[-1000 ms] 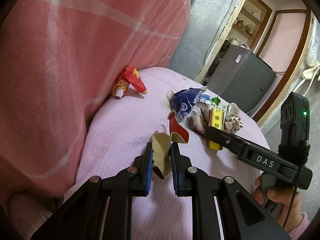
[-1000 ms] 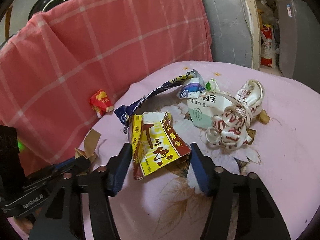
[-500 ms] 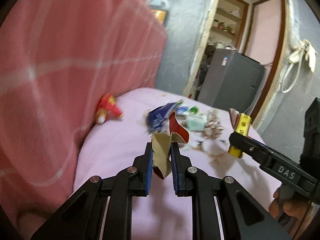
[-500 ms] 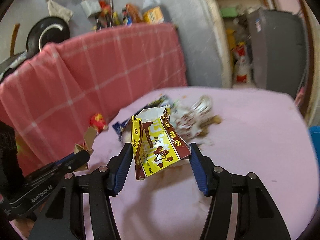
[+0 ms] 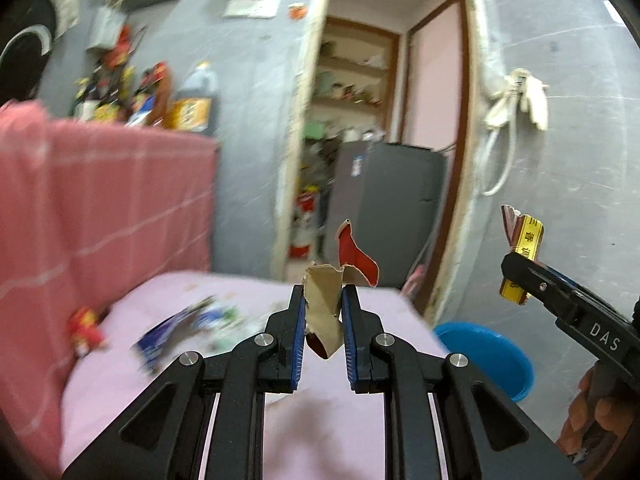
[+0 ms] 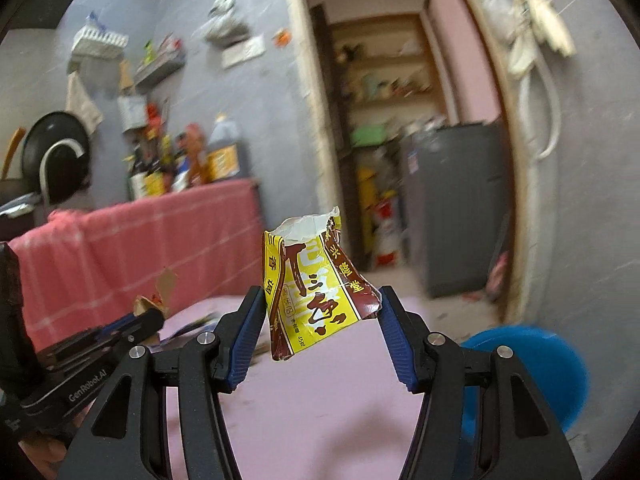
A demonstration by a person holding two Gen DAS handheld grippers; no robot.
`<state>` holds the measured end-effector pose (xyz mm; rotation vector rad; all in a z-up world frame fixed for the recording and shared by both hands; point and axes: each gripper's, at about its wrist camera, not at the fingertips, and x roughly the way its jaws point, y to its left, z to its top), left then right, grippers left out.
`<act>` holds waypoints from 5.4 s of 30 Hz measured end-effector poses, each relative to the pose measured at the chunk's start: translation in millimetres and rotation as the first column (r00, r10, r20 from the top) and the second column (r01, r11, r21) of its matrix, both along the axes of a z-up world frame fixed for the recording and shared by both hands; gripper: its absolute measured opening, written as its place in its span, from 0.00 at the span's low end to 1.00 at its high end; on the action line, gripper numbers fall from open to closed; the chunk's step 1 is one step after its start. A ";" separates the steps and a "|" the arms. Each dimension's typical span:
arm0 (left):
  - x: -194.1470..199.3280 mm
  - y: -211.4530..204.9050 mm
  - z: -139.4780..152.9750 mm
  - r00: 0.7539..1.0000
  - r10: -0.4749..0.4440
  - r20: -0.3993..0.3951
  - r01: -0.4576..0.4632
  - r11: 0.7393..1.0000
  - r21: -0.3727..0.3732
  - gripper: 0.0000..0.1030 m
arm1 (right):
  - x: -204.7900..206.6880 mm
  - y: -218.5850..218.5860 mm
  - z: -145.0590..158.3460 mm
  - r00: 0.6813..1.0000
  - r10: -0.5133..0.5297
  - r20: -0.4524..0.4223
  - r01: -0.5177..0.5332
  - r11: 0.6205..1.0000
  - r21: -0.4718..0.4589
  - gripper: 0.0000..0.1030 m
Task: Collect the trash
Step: 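Carry both held wrappers over the blue bucket with both tools, then open the left tool over the bucket while the right tool releases its packet, then return both tools to the table above the remaining trash, then grasp the blue wrapper with the left tool while the right tool grasps the white ribbon, then lift both held items and carry them over the blue bucket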
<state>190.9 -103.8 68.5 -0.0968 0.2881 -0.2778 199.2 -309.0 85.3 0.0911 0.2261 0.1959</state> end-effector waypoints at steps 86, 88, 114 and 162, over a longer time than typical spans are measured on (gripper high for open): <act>-14.1 117.1 4.0 0.966 0.260 0.003 -0.260 0.965 -0.020 0.98 | -14.4 72.2 -1.4 0.983 0.072 0.167 -0.075 0.997 0.014 1.00; -14.7 120.6 -2.4 0.965 0.264 0.001 -0.264 0.964 -0.017 0.98 | -11.9 78.1 -6.3 0.984 0.087 0.158 -0.089 0.996 0.005 1.00; 67.6 139.8 -69.8 0.935 0.209 -0.288 -0.208 0.978 0.033 0.76 | 82.3 122.3 -65.7 0.959 0.201 -0.199 -0.222 0.971 -0.089 0.99; 71.5 119.4 -62.8 0.926 0.172 -0.335 -0.167 0.985 0.046 0.05 | 80.2 110.1 -70.3 0.885 0.370 -0.282 -0.361 0.929 0.082 0.12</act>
